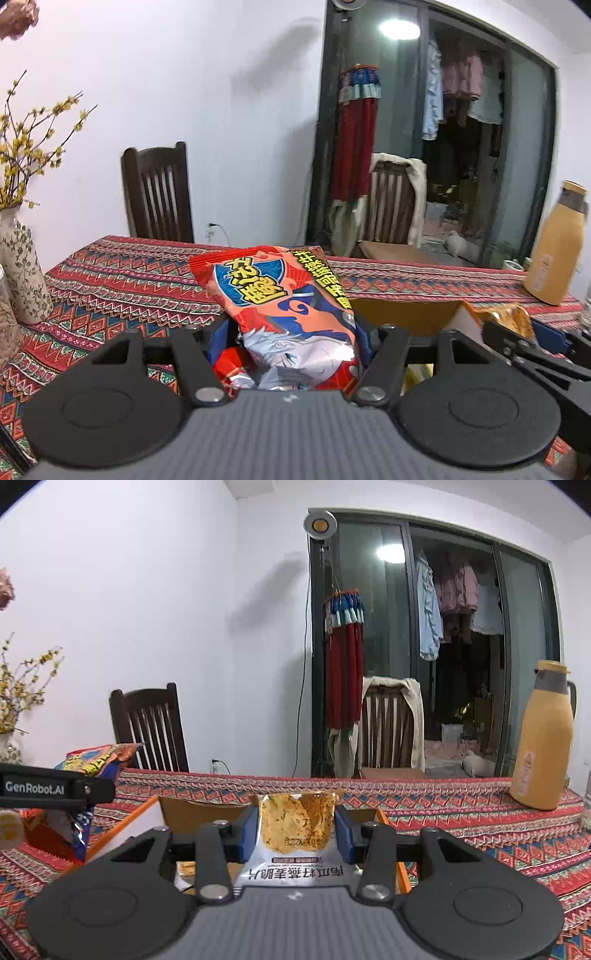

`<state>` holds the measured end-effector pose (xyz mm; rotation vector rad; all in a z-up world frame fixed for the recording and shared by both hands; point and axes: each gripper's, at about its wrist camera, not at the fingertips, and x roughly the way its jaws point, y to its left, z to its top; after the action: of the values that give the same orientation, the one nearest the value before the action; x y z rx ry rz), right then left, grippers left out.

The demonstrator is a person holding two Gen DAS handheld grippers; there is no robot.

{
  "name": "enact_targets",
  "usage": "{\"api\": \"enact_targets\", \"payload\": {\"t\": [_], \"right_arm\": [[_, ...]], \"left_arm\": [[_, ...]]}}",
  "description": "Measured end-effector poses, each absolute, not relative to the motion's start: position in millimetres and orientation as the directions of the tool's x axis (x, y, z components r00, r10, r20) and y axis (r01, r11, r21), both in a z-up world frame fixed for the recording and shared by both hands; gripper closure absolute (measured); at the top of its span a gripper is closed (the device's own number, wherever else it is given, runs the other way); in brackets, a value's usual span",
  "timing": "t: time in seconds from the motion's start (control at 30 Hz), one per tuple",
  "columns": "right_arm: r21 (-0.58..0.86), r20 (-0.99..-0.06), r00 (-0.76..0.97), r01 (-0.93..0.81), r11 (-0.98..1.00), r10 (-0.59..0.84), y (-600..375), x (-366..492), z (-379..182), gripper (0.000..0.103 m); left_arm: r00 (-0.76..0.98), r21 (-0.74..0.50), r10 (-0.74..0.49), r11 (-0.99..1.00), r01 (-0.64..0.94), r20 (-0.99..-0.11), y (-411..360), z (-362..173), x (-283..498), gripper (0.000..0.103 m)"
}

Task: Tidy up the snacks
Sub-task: 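Carry the chip bag and cracker packet over the box with both tools, then open both tools to drop the snacks into the box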

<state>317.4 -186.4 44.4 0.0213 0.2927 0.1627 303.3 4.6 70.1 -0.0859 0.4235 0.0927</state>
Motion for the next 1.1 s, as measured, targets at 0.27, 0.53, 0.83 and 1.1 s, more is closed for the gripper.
{"api": "enact_targets", "payload": {"t": [0.27, 0.53, 0.83, 1.1], "right_arm": [[0.082, -0.356, 0.919, -0.146, 0.986, 0.166, -194.1, 340.0, 19.4, 0.061], [0.070, -0.381, 0.911, -0.142, 0.987, 0.158, -192.5, 339.8, 10.1, 0.047], [0.131, -0.348, 0.921, -0.138, 0.982, 0.176, -200.8, 333.2, 12.9, 0.000], [0.127, -0.339, 0.928, -0.119, 0.985, 0.156, -203.6, 332.0, 15.0, 0.000]], "left_arm": [[0.876, -0.075, 0.089, 0.987, -0.141, -0.474, 16.3, 39.3, 329.2, 0.039], [0.891, -0.082, 0.091, 0.987, -0.141, -0.444, 15.9, 32.8, 322.2, 0.023], [0.920, -0.104, 0.118, 0.980, -0.168, -0.373, 18.6, 42.3, 308.5, 0.000], [0.926, -0.109, 0.107, 0.982, -0.155, -0.363, 15.0, 47.5, 300.1, 0.000]]}}
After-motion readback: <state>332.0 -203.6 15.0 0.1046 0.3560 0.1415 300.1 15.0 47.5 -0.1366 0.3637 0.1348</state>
